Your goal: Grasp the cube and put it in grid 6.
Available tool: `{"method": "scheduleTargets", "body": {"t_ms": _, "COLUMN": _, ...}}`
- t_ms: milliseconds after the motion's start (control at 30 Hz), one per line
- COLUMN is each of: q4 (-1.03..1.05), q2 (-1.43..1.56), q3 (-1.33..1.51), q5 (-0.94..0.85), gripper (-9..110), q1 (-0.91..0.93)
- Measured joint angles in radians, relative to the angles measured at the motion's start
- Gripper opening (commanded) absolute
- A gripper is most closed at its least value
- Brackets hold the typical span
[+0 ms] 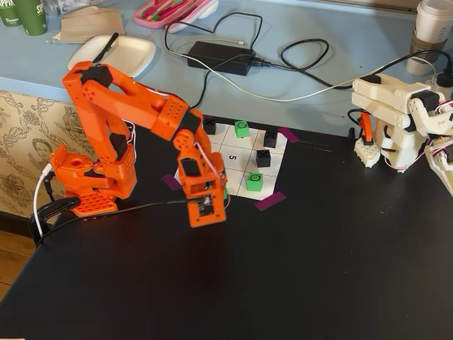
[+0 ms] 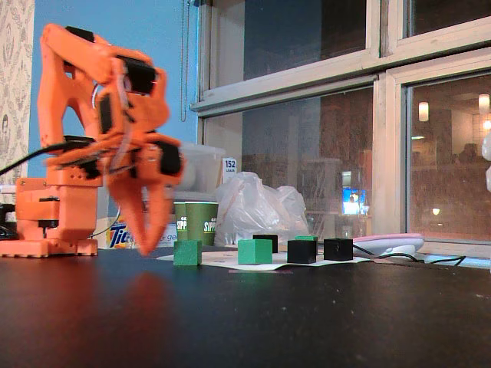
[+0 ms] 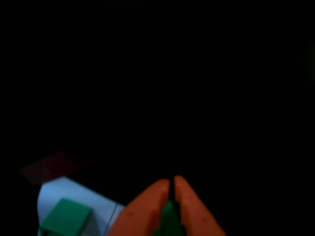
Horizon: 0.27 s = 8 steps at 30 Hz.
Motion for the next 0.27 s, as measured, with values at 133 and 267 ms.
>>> {"method": "scheduleTargets", "body": {"t_ms": 133, "q4": -0.008, "q2": -0.008, "q3": -0.002, "q5": 0.000, "gripper": 0, "q1": -0.071}}
{"method": "scheduleTargets", "body": {"t_ms": 267, "q4": -0.011, "q2": -0.023, "q3": -0.003, "q5": 0.002, "gripper": 0, "q1": -0.115}}
